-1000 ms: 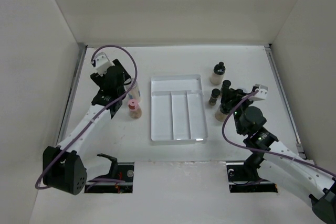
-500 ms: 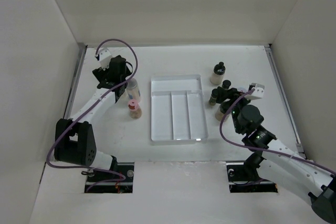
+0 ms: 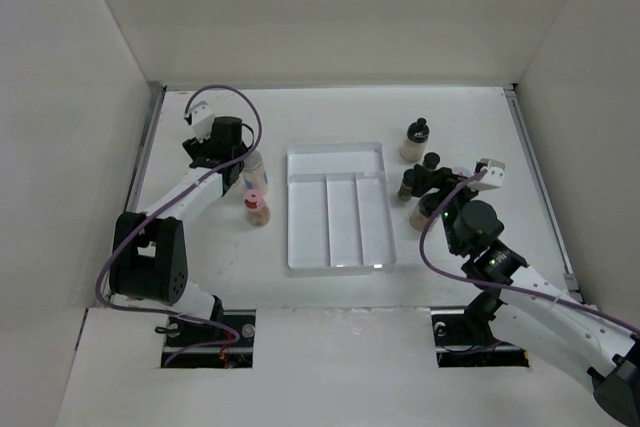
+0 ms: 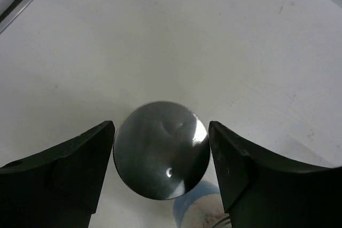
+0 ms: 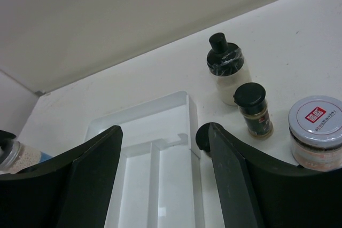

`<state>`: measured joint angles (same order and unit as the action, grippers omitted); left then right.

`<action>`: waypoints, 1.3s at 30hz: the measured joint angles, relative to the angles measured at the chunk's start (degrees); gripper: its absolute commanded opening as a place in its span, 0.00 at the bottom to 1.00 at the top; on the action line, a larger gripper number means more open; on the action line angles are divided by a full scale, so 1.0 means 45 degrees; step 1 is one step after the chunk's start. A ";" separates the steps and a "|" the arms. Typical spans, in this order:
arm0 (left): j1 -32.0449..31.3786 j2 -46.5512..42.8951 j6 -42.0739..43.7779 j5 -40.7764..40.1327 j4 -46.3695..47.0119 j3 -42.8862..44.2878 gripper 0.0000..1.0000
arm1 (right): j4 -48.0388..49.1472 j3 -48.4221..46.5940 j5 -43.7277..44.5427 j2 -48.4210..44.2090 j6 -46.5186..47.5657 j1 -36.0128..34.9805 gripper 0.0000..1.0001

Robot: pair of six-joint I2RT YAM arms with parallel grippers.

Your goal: Organize the condiment bottles

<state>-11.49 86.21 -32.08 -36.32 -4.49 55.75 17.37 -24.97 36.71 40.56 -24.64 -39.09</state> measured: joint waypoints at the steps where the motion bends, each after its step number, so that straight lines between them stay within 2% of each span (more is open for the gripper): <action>1: 0.0063 0.0063 -0.0068 0.0049 0.0019 -0.0160 0.61 | 0.0005 0.0000 0.0000 -0.0039 0.0000 0.0000 0.72; 4: 0.0233 0.0049 -0.0185 0.0136 0.0282 -0.0403 0.46 | 0.0005 0.0000 0.0000 -0.0083 0.0000 0.0000 0.72; 7: 0.0291 -0.0141 -0.0209 0.0223 0.0311 -0.0520 0.39 | 0.0010 -0.0005 -0.0005 -0.0015 0.0000 0.0000 0.72; 15: -0.0471 -0.1919 0.0141 0.0000 0.0165 -0.0316 0.38 | 0.0000 -0.0010 -0.0024 0.0102 0.0000 0.0000 0.72; 21: -0.1948 -0.2312 0.1059 -0.0330 0.0792 0.1972 0.38 | 0.0000 -0.0015 -0.0024 0.0087 0.0000 0.0000 0.72; 26: -0.3891 -0.1263 0.1292 -0.0117 0.1617 0.3657 0.38 | 0.0000 -0.0015 -0.0024 -0.0151 -0.0010 0.0000 0.72; 30: -0.5066 0.0209 0.1409 0.0223 0.1987 0.4017 0.38 | 0.0005 -0.0010 -0.0024 -0.0238 -0.0019 0.0005 0.72; 35: -0.5678 0.2123 0.1583 0.0544 0.1889 0.4017 0.37 | -0.0005 -0.0010 -0.0024 -0.0087 -0.0044 0.0000 0.72; 39: -0.5761 0.2769 0.1787 0.0549 0.1802 0.3963 0.37 | -0.0024 -0.0010 -0.0029 -0.0078 -0.0044 0.0000 0.72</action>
<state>-37.41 98.67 -24.03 -33.85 3.62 73.58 17.26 -25.02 36.58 40.21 -24.84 -39.09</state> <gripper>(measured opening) 0.581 0.719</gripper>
